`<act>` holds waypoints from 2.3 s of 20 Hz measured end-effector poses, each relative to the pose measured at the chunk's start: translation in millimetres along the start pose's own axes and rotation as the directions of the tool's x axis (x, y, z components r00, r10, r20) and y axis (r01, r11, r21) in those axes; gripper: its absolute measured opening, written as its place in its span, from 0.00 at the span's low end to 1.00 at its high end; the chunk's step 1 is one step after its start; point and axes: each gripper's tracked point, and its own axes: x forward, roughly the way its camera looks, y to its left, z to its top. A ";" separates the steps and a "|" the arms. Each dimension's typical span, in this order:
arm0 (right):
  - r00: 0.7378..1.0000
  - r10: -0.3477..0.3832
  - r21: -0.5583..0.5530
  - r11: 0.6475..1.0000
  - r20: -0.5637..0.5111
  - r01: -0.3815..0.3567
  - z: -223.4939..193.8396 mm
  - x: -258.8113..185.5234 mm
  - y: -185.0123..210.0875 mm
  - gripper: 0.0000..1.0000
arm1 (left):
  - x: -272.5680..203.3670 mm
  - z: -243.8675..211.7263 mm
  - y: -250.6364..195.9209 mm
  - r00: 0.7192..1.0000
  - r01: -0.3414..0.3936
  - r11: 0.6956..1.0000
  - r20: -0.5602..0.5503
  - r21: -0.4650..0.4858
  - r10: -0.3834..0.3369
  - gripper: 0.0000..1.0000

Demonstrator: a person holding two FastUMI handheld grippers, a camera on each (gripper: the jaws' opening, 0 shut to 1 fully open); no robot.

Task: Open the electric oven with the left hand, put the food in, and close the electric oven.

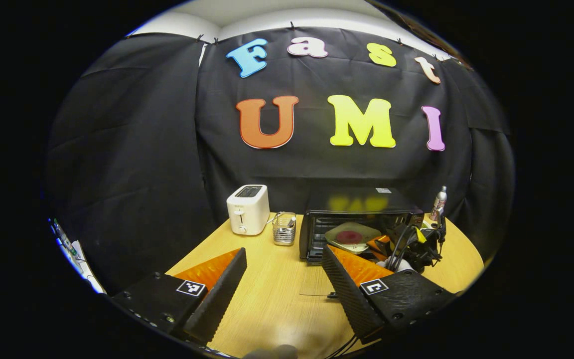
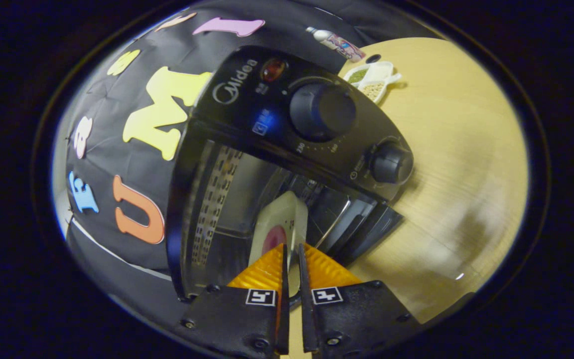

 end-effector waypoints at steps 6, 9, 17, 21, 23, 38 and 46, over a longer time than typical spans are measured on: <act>0.998 -0.049 -0.245 0.969 -0.037 0.039 22.1 -65.2 -5.6 0.80 | -10.7 8.6 -7.8 0.999 0.031 1.000 0.017 0.002 -0.031 0.97; 0.997 -0.069 -0.391 0.919 -0.034 0.050 34.2 -115.8 4.4 0.92 | -20.7 11.6 -12.6 0.998 0.057 0.998 0.026 0.017 -0.057 0.97; 0.994 -0.040 -0.741 0.664 0.100 0.101 90.7 -243.4 31.8 0.94 | -42.2 12.2 -25.9 0.991 0.121 0.992 0.046 0.028 -0.122 0.97; 0.981 -0.035 -0.802 0.570 0.193 0.178 118.8 -294.9 25.2 1.00 | -46.0 -0.2 -37.5 0.986 0.160 0.987 0.042 0.029 -0.161 0.96; 0.975 -0.033 -0.819 0.537 0.221 0.204 126.0 -319.0 21.3 0.95 | -46.7 -11.8 -46.3 0.982 0.183 0.983 0.030 0.026 -0.184 0.97; 0.958 -0.133 -0.833 0.474 0.253 0.285 150.1 -395.6 -20.6 0.96 | -14.3 -168.2 -126.3 0.936 0.274 0.962 -0.225 -0.019 -0.271 0.96; 0.955 -0.193 -0.835 0.466 0.224 0.291 168.1 -386.7 -35.4 1.00 | 24.7 -222.2 -164.4 0.916 0.274 0.962 -0.304 -0.006 -0.262 0.96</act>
